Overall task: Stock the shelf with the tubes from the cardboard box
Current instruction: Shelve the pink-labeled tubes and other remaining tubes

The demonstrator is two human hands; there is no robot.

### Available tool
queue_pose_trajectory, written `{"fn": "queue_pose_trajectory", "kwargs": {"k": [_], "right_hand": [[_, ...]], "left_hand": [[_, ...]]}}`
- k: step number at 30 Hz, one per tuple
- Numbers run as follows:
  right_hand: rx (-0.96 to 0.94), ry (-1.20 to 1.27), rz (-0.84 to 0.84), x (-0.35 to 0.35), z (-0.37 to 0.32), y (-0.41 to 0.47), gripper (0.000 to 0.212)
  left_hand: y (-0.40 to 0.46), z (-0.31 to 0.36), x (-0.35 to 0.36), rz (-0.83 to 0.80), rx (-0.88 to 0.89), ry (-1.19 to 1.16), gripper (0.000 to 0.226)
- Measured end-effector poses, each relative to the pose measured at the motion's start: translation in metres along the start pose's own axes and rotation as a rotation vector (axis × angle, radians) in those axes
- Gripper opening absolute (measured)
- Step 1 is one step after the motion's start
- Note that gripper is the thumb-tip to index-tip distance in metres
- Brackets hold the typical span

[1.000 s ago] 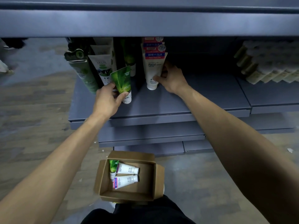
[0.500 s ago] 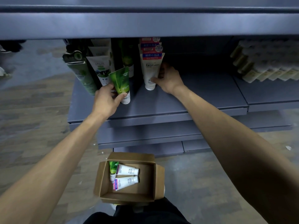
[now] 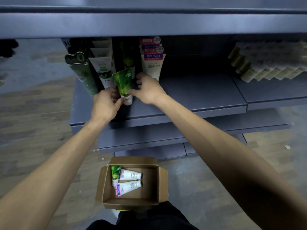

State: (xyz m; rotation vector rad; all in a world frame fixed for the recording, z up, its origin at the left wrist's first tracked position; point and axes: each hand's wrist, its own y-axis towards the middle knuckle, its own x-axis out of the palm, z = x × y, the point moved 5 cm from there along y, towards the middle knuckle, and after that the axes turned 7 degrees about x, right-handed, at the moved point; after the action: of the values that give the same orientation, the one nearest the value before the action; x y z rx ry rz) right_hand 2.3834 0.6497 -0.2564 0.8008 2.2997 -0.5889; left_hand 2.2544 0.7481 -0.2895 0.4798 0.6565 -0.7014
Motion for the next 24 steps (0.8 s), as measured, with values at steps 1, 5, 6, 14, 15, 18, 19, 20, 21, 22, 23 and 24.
{"fn": "queue_pose_trajectory", "kwargs": {"k": [1,5,6,14,15,18,19,20,21,22,23,24], "right_hand": [[-0.004,-0.002,0.001,0.002,-0.003,0.002,0.062],[-0.016,-0.008,0.001,0.009,-0.009,0.006,0.052],[-0.021,-0.005,0.001,0.010,-0.010,0.006,0.047],[-0.054,0.049,0.045,0.013,-0.012,-0.002,0.045],[-0.053,0.051,0.059,0.012,-0.011,-0.002,0.043],[-0.035,0.064,0.095,0.013,-0.008,0.000,0.038],[-0.028,0.063,0.105,0.013,-0.007,0.001,0.037],[-0.022,0.063,0.115,0.013,-0.007,0.003,0.036],[-0.015,0.065,0.126,0.013,-0.006,0.006,0.036],[-0.012,0.062,0.139,0.013,-0.006,0.008,0.036],[-0.010,0.054,0.157,0.014,-0.006,0.011,0.035],[-0.008,0.043,0.173,0.014,-0.006,0.014,0.035]], "left_hand": [[-0.001,0.000,-0.002,-0.007,0.028,0.048,0.022],[-0.007,-0.001,-0.008,-0.082,0.116,0.185,0.027],[-0.008,-0.002,-0.009,-0.094,0.122,0.206,0.027],[-0.008,-0.007,-0.014,-0.110,0.134,0.249,0.040],[-0.008,-0.007,-0.014,-0.114,0.135,0.249,0.042],[-0.008,-0.007,-0.012,-0.134,0.145,0.253,0.048],[-0.009,-0.007,-0.012,-0.141,0.152,0.249,0.050],[-0.009,-0.006,-0.011,-0.148,0.160,0.245,0.054],[-0.009,-0.005,-0.011,-0.155,0.169,0.245,0.058],[-0.009,-0.004,-0.010,-0.161,0.176,0.253,0.062],[-0.008,-0.004,-0.009,-0.168,0.181,0.261,0.065],[-0.008,-0.004,-0.008,-0.175,0.180,0.263,0.068]]}}
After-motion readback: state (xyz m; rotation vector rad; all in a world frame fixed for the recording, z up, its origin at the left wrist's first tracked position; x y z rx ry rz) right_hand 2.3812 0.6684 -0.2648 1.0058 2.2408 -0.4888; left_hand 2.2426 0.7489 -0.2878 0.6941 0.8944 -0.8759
